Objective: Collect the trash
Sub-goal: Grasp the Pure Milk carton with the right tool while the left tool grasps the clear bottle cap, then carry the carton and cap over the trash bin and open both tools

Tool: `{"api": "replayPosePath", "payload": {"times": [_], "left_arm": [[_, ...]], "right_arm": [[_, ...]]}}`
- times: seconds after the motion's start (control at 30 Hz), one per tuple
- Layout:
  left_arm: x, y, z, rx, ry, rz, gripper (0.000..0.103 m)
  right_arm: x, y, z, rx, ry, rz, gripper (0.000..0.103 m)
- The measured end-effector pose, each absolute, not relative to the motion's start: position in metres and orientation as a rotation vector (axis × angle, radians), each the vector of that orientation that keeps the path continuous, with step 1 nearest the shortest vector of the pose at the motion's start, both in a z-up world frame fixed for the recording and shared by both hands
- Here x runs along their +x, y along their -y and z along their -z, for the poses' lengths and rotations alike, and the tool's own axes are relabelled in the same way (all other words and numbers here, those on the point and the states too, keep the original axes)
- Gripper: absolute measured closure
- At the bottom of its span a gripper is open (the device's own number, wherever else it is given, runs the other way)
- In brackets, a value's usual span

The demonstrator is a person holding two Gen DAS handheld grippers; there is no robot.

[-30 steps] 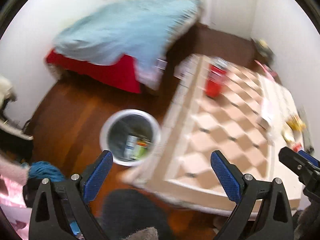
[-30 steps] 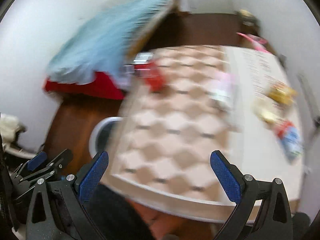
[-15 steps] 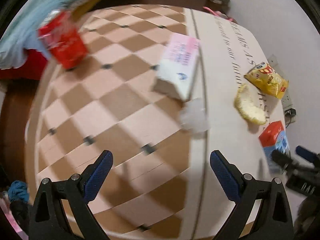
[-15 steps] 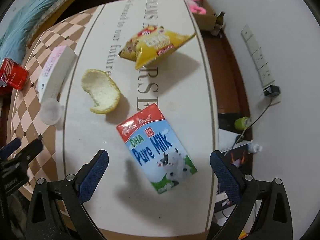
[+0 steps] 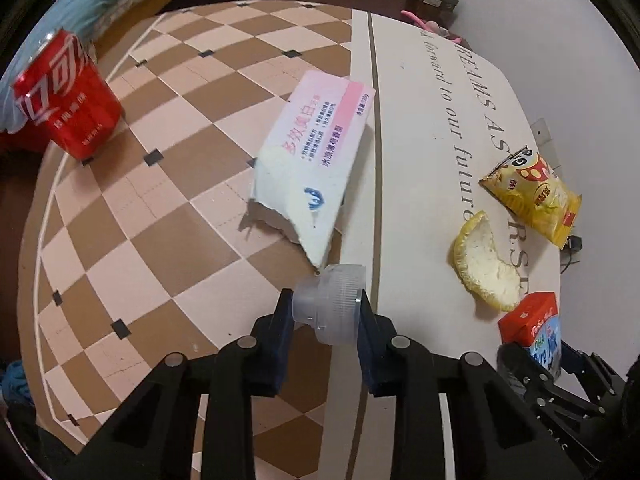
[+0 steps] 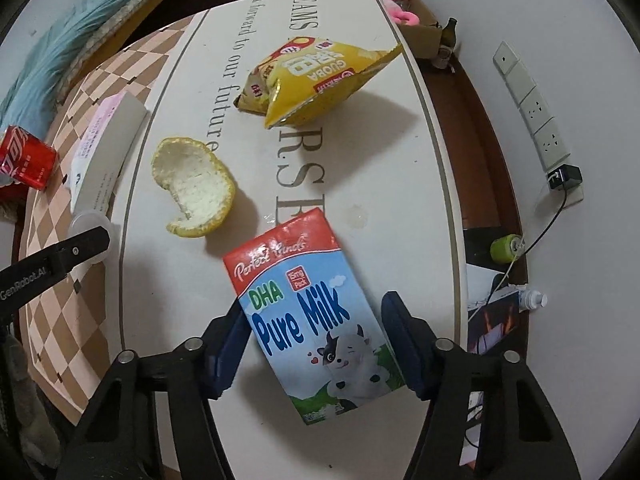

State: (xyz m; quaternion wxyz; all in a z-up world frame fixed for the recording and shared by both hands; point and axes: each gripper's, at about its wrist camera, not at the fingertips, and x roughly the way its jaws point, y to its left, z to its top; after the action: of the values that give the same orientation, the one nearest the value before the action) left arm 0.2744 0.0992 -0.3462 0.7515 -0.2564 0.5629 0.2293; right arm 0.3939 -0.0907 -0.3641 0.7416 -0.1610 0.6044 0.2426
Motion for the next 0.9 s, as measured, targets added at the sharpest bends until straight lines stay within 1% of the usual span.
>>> {"api": "replayPosePath", "payload": {"times": [0.13, 0.3, 0.6, 0.77, 0.9], "left_arm": [[0.267, -0.096, 0.338, -0.496, -1.208, -0.520, 0.078], [0.247, -0.089, 0.315, -0.395, -1.155, -0.548, 0.078], [0.206, -0.097, 0.253, -0.274, -1.005, -0.653, 0.078], [0.171, -0.118, 0.226, -0.299, -0.954, -0.693, 0.078], [0.139, -0.134, 0.213, -0.311, -0.934, -0.722, 0.078]], "right_arm": [[0.384, 0.091, 0.355, -0.339, -1.306, -0.535, 0.040], [0.368, 0.093, 0.333, -0.284, -1.258, -0.553, 0.041], [0.322, 0.079, 0.280, -0.226, -1.119, -0.578, 0.043], [0.286, 0.057, 0.246, -0.167, -1.039, -0.635, 0.043], [0.259, 0.032, 0.230, -0.147, -1.016, -0.716, 0.043]]}}
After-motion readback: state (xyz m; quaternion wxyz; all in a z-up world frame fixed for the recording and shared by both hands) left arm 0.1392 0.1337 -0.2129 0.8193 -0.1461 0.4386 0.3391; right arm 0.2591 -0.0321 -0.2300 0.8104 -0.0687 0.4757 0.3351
